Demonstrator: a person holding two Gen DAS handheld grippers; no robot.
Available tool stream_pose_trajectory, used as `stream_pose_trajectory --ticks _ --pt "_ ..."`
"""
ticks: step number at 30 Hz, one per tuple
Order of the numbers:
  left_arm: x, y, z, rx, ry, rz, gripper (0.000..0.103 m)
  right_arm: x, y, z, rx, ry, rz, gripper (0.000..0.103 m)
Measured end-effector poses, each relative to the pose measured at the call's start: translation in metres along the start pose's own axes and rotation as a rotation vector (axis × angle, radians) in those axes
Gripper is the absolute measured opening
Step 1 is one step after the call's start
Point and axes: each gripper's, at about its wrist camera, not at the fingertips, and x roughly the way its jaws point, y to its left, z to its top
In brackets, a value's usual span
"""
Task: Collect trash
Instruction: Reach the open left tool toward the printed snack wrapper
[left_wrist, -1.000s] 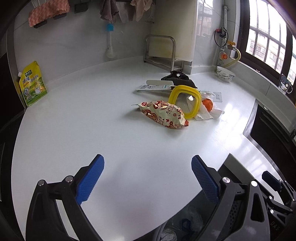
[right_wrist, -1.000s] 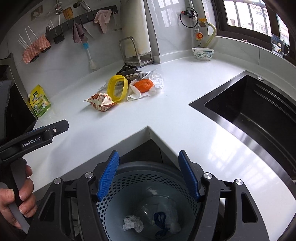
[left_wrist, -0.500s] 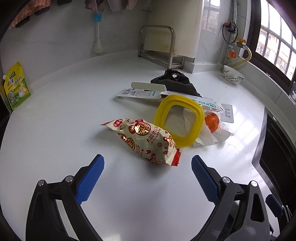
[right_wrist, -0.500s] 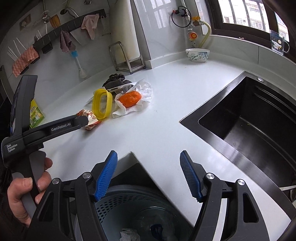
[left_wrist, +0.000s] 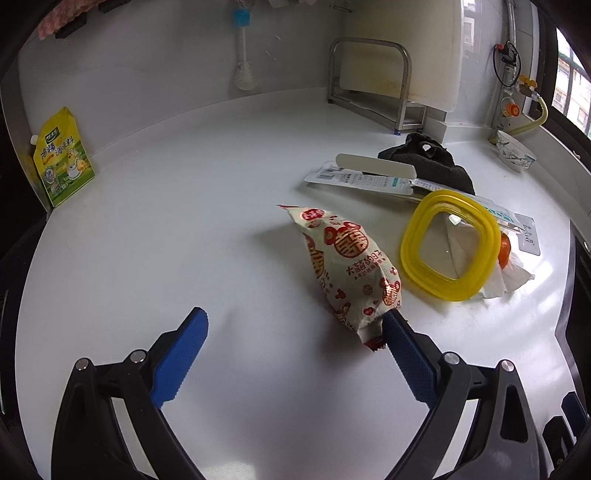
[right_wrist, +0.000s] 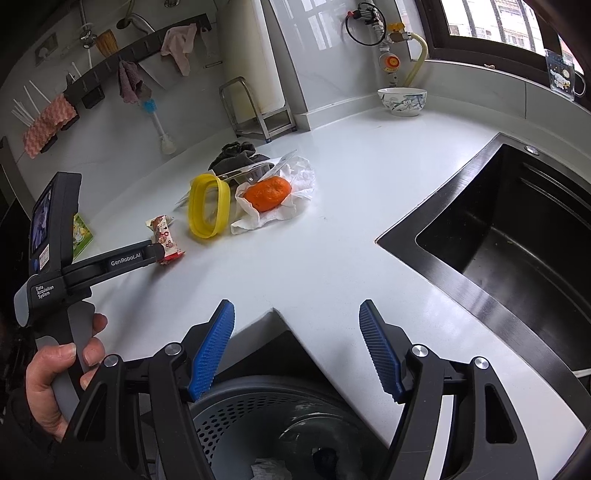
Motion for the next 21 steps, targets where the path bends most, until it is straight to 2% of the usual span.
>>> stream_pose_trajectory --ticks 4,7,14,21 --pt "-0.01 0.021 -0.001 -0.04 -0.011 0.0 0.094 0.001 0.004 0.0 0.0 0.001 0.012 0.067" --pt "-0.015 0.026 0.002 -0.07 -0.031 -0.031 0.095 0.001 0.006 0.0 0.005 0.001 0.022 0.067" --pt "-0.005 -0.003 0.014 -0.012 -0.035 -0.033 0.095 -0.005 0.007 0.001 -0.002 -0.008 0.022 0.067" --pt "0.02 -0.018 0.019 0.036 0.016 -0.027 0.095 -0.007 0.001 0.003 0.01 -0.012 0.014 0.067"
